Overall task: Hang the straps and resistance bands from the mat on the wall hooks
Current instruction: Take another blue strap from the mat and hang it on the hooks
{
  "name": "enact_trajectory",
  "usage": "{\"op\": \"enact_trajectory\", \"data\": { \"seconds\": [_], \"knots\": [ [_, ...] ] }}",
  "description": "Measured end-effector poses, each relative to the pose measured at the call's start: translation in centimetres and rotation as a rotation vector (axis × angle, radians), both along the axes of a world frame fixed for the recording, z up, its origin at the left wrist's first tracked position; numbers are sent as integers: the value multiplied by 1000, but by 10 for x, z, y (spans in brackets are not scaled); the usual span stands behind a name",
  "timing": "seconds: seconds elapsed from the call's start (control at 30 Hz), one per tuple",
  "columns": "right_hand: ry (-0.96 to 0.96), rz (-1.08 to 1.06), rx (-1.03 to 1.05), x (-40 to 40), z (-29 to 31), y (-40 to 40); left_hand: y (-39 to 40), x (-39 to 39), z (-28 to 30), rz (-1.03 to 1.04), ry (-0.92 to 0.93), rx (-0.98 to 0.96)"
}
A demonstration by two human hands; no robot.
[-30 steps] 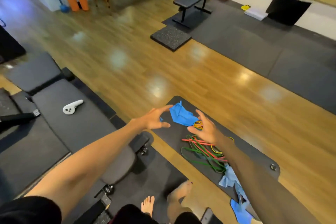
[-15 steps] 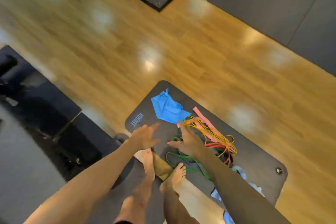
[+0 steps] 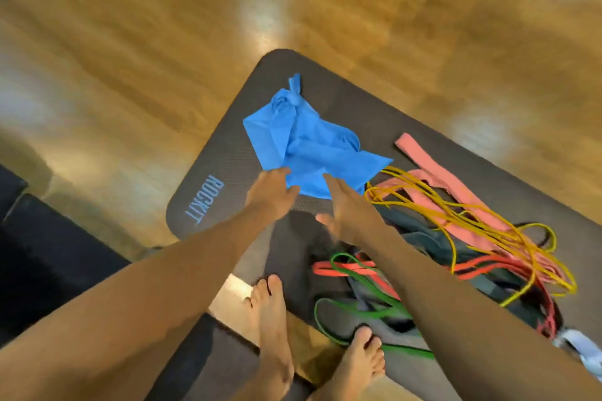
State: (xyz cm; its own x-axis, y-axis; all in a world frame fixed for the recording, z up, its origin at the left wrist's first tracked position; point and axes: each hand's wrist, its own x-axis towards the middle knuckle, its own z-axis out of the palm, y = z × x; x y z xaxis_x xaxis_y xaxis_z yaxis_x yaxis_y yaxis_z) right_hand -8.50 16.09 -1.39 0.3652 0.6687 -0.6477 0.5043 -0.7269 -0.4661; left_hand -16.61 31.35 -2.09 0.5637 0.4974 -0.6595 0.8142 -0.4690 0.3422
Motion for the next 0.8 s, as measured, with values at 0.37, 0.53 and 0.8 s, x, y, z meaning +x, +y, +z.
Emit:
{"op": "enact_trajectory", "data": {
  "seconds": [0.37, 0.53, 0.8],
  "knots": [
    [-419, 157, 52, 4, -96, 0, -15, 8, -86, -177, 74, 147],
    [-215, -140, 92, 41, -7, -13, -4, 29, -4, -259, -206, 220],
    [53, -299, 170, 148, 223, -27, 9, 128, 235, -555, -453, 339]
  ]
}}
